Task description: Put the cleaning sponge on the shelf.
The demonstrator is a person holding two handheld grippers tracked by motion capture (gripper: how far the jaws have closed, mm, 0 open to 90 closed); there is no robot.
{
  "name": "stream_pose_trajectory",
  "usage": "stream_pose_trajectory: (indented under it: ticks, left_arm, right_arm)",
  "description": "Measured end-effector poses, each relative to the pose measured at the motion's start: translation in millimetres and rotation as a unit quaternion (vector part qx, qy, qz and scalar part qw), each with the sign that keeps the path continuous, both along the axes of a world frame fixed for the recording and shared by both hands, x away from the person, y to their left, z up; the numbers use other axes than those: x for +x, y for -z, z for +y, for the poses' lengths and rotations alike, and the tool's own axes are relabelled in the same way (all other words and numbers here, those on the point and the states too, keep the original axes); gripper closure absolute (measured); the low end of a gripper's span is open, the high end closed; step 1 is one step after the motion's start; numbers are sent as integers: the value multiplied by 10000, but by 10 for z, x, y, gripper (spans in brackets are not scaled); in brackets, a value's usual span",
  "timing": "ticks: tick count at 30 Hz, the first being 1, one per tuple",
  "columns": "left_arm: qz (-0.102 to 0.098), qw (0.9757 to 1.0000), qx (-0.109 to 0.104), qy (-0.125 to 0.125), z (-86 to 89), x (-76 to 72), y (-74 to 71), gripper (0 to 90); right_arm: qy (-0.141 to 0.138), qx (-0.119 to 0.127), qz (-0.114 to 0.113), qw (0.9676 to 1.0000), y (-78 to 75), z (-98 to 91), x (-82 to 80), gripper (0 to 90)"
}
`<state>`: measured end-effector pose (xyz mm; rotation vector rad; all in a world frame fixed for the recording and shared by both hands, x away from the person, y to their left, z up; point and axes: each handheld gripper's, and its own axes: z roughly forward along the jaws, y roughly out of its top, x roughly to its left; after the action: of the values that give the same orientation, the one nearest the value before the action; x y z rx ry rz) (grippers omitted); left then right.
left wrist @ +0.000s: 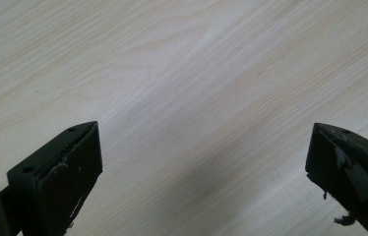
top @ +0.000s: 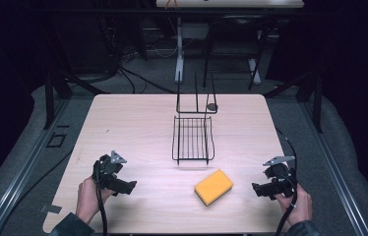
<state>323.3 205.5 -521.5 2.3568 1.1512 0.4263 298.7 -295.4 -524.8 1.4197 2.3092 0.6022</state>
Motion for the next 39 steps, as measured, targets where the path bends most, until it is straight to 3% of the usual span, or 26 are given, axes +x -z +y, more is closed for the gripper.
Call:
stream_pose_trajectory:
  ticks: [25, 28, 39]
  left_arm:
    - [-56, 9986, -236, 468, -387, -153, -110, 19]
    - [-26, 9970, -214, 747, -559, -200, -111, 18]
    - [18, 9931, -297, 1131, -819, -236, -149, 15]
  right_arm:
    - [-116, -138, -42, 9998, 5, 52, 46, 84]
    - [-110, -160, -55, 9998, 6, 49, 53, 87]
    - [-122, -165, -42, 9998, 8, 68, 57, 88]
